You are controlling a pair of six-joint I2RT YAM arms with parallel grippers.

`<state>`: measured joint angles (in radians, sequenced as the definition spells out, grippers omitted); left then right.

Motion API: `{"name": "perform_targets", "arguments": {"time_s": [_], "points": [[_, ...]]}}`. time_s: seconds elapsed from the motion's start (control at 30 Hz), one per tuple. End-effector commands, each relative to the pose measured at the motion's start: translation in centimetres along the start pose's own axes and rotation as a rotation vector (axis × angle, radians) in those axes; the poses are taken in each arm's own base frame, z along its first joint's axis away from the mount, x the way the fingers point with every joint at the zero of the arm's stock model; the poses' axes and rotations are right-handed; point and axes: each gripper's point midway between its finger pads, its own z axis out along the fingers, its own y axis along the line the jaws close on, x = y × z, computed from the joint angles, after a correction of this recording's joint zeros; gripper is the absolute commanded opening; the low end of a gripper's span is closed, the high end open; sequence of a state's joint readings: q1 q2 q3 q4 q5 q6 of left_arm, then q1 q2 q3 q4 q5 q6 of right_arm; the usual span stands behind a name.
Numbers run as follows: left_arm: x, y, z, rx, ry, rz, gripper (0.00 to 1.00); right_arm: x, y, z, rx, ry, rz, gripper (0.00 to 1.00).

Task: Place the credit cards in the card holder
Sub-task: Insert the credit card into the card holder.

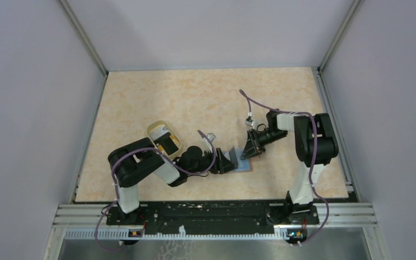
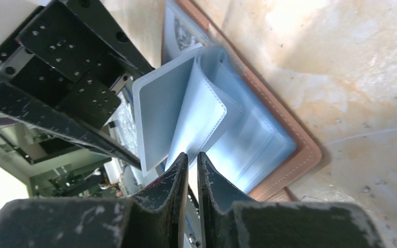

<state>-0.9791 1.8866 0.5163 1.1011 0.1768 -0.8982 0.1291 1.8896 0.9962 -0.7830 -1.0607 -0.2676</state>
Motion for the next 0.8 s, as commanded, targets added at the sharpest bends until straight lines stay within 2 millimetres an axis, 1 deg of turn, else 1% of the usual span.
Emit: {"name": "perform_targets", "arguments": {"time_s": [0.0, 0.17, 0.27, 0.43, 0.53, 0.67, 0.73, 0.77], "points": [[-0.3, 0.0, -0.7, 0.011, -0.017, 0.027, 0.69, -1.2, 0.2, -0.3, 0.078, -0.03, -0.109, 0.12], [-0.5, 0.0, -1.0, 0.008, -0.022, 0.056, 0.76, -1.2, -0.2, 0.1, 0.155, -0.014, -0.16, 0.12], [-0.6, 0.1, -1.2, -0.003, -0.03, 0.065, 0.77, -1.3, -0.5, 0.3, 0.218, -0.004, -0.206, 0.13], [-0.9, 0.8, -1.4, -0.048, -0.038, 0.065, 0.75, -1.7, -0.5, 0.8, 0.328, 0.013, -0.307, 0.15], [-1.2, 0.9, -1.6, -0.063, -0.052, 0.068, 0.74, -2.0, -0.8, 0.8, 0.406, 0.014, -0.361, 0.19], [-1.4, 1.1, -1.9, -0.076, -0.061, 0.077, 0.75, -2.3, -1.1, 0.7, 0.456, 0.012, -0.388, 0.21], [-1.4, 1.4, -2.0, -0.098, -0.065, 0.072, 0.73, -2.3, -1.2, 0.6, 0.466, 0.012, -0.389, 0.21], [-1.5, 1.7, -2.1, -0.112, -0.067, 0.068, 0.69, -2.3, -1.2, 0.5, 0.473, 0.011, -0.391, 0.2]]}}
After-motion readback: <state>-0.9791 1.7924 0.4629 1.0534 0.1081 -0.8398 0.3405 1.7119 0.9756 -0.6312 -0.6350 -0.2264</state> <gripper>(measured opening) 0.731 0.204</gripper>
